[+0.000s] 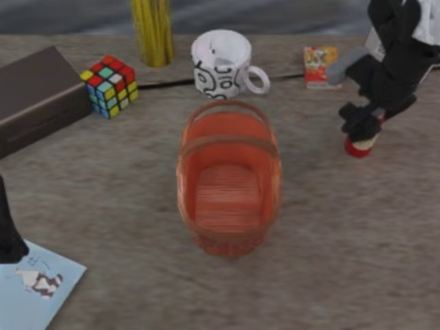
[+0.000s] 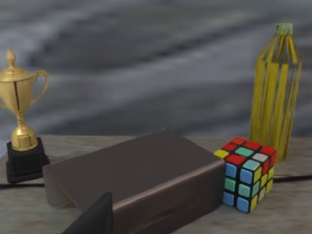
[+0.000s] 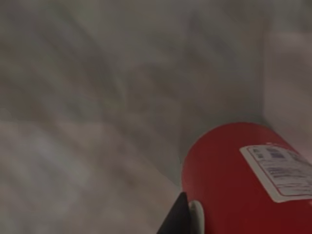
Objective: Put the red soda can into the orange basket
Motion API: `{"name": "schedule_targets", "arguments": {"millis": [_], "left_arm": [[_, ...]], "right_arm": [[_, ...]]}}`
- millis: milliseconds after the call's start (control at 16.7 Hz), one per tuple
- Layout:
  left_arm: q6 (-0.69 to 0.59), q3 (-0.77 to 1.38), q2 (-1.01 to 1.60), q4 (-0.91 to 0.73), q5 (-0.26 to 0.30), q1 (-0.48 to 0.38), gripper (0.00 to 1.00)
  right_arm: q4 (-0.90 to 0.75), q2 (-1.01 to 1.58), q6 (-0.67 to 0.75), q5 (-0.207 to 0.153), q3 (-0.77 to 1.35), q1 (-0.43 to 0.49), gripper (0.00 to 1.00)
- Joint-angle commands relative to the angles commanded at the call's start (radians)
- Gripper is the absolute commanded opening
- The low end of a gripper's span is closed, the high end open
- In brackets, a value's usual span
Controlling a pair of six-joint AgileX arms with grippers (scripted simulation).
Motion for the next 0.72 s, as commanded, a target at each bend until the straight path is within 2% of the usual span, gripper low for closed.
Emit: {"name": "schedule_targets", "arguments": {"millis": [120,300,720], "left_arm": [[0.000,0.000,0.000,0.000,0.000,0.000,1.00],[0.000,0.000,0.000,0.000,0.000,0.000,1.00],[0.000,0.000,0.000,0.000,0.000,0.000,1.00]], "right_arm": [[0.138,-0.013,0.042,-0.080,-0.042,0.013,0.00],[0.408,-0.039,0.126,-0.229,-0.125,0.034,0.00],[1.155,-0.131,0.365,-0.634,-0.381,0.092,0.00]]}}
